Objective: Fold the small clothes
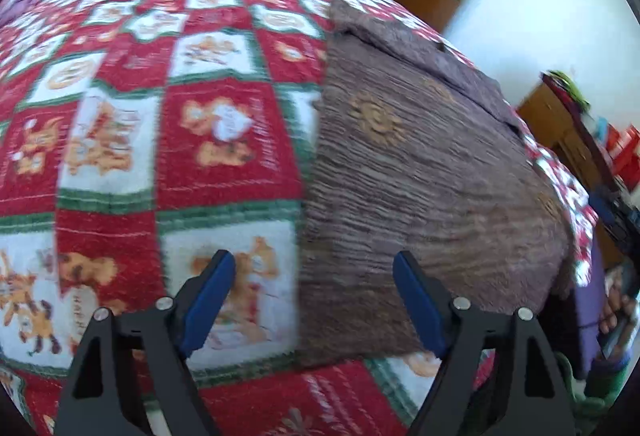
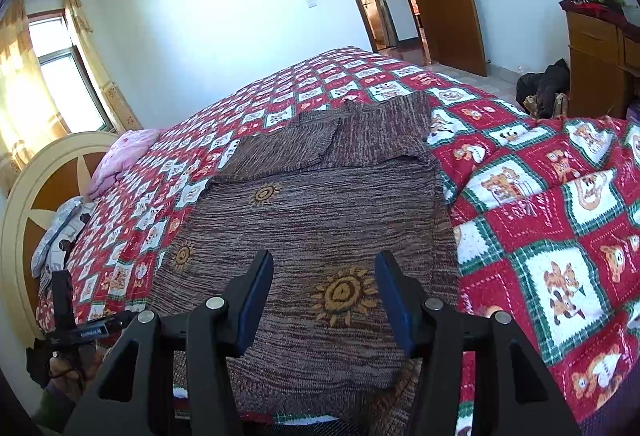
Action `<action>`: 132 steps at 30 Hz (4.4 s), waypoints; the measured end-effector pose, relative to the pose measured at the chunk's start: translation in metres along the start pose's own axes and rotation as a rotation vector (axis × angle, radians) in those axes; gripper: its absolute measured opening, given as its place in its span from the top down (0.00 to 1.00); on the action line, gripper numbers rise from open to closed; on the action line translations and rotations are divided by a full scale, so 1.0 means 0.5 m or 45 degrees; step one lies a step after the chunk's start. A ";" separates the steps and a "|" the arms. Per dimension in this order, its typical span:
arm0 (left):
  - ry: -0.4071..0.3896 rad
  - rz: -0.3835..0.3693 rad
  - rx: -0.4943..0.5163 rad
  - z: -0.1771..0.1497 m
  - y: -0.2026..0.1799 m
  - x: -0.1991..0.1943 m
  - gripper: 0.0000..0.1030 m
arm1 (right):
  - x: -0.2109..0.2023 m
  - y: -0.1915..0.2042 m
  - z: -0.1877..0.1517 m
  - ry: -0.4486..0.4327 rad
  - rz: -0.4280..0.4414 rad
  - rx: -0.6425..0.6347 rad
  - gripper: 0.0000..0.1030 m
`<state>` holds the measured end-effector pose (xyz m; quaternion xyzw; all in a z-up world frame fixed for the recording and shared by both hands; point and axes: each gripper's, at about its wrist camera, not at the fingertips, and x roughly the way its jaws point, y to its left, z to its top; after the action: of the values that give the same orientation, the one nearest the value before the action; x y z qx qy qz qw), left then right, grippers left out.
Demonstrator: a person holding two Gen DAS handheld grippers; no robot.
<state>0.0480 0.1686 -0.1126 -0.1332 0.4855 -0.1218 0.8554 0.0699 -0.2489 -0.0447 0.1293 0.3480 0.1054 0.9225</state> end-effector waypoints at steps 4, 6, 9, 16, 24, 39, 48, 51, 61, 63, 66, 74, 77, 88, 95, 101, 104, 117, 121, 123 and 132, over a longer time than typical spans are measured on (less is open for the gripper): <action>0.045 0.061 0.077 -0.011 -0.027 0.021 0.35 | 0.004 -0.019 -0.009 0.020 -0.001 0.045 0.47; 0.064 0.085 0.137 -0.014 -0.045 0.027 0.46 | 0.009 -0.026 -0.013 0.030 0.001 0.064 0.47; 0.096 0.067 0.120 -0.010 -0.046 0.032 0.74 | 0.013 -0.027 -0.013 0.032 0.013 0.071 0.47; 0.115 0.021 0.017 0.013 -0.048 0.036 0.92 | 0.025 -0.018 -0.008 0.034 0.029 0.057 0.47; 0.051 -0.117 0.077 0.119 -0.124 0.039 0.92 | 0.047 -0.031 -0.005 0.051 0.019 0.093 0.47; 0.143 -0.138 0.296 0.268 -0.181 0.142 0.37 | 0.076 -0.035 0.003 0.102 -0.002 0.108 0.47; 0.105 -0.181 0.615 0.274 -0.190 0.115 0.29 | 0.192 0.041 0.003 0.260 0.141 0.034 0.47; 0.145 -0.192 0.819 0.254 -0.233 0.146 0.30 | 0.212 0.055 0.011 0.268 0.170 0.048 0.47; 0.163 -0.241 1.220 0.200 -0.315 0.210 0.66 | 0.154 -0.005 0.020 0.205 0.016 0.086 0.47; 0.110 -0.242 1.276 0.186 -0.312 0.205 0.71 | 0.149 -0.027 0.017 0.205 -0.006 0.128 0.47; 0.094 -0.269 1.268 0.181 -0.300 0.196 0.76 | 0.148 -0.052 0.019 0.208 -0.012 0.174 0.47; 0.155 -0.287 1.167 0.215 -0.297 0.220 0.57 | 0.166 -0.045 0.025 0.212 0.035 0.181 0.47; 0.148 -0.294 1.217 0.206 -0.307 0.220 0.73 | 0.164 -0.043 0.023 0.214 0.034 0.173 0.47; -0.006 -0.319 0.866 0.189 -0.269 0.157 0.90 | 0.092 -0.110 0.044 0.147 -0.087 0.220 0.47; -0.251 -0.374 0.508 0.210 -0.215 0.071 0.90 | -0.001 -0.181 0.012 0.223 -0.130 0.287 0.47; -0.338 -0.361 0.403 0.235 -0.198 0.042 0.90 | -0.015 -0.162 -0.048 0.326 -0.061 0.282 0.47; -0.350 -0.357 0.391 0.234 -0.195 0.036 0.90 | 0.000 -0.130 -0.082 0.386 -0.022 0.233 0.47; -0.415 -0.305 0.331 0.252 -0.160 -0.001 0.90 | 0.019 -0.105 -0.014 0.451 0.087 0.118 0.95; -0.416 -0.232 0.320 0.294 -0.158 0.016 0.90 | 0.034 -0.140 0.098 0.334 0.276 0.274 0.95; -0.418 -0.211 0.287 0.323 -0.147 0.035 0.90 | 0.067 -0.170 0.141 0.290 0.299 0.351 0.95; -0.292 -0.085 0.115 0.388 -0.092 0.173 0.90 | 0.206 -0.333 0.180 0.154 0.209 0.747 0.67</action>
<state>0.2551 0.1177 -0.0702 -0.1235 0.3739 -0.1558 0.9059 0.2233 -0.3917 -0.0944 0.4111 0.4063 0.0821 0.8119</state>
